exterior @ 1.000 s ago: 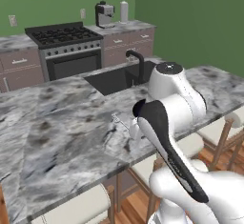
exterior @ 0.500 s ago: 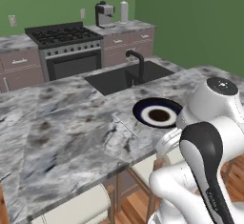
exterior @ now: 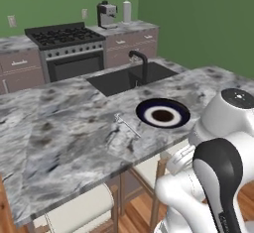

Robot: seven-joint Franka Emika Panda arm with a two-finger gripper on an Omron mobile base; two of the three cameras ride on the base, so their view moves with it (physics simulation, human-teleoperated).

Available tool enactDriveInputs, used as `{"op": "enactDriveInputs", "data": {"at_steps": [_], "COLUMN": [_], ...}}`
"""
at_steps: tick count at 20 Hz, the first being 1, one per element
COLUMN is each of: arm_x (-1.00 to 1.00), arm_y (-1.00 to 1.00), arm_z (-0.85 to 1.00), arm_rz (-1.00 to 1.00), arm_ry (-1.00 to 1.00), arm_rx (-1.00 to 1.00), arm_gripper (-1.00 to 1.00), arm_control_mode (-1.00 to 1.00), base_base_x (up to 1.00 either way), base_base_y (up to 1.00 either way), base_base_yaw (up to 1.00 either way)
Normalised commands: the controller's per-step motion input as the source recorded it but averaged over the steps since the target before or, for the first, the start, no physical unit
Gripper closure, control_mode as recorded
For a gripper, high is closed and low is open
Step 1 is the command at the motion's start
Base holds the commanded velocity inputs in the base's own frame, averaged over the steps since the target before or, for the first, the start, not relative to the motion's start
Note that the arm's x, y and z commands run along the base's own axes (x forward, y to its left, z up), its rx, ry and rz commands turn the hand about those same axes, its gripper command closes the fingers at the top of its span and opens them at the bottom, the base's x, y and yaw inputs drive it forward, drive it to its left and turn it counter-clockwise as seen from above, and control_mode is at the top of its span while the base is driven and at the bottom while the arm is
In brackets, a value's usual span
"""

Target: Take the fork and place it on the left side of the plate. Then take the spoon and place it on the right side of the plate. Make sure they're directly next to the plate.

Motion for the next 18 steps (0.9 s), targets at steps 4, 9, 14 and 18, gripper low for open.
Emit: {"op": "enactDriveInputs", "data": {"at_steps": [4,9,14,18], "arm_x": [0.0,0.0,0.0,0.0], "arm_y": [0.0,0.0,0.0,0.0], "arm_z": [0.0,0.0,0.0,0.0], "arm_rz": [0.0,0.0,0.0,0.0], "arm_ry": [0.0,0.0,0.0,0.0], "arm_rx": [0.0,0.0,0.0,0.0], "arm_gripper": [-1.0,-1.0,-1.0,-1.0], "arm_control_mode": [1.0,1.0,1.0,1.0], "base_base_x": [-0.72,-0.48,-0.25,-0.05], "base_base_y": [0.89,1.0,1.0,0.14], "base_base_yaw": [0.1,0.19,0.24,0.17]}}
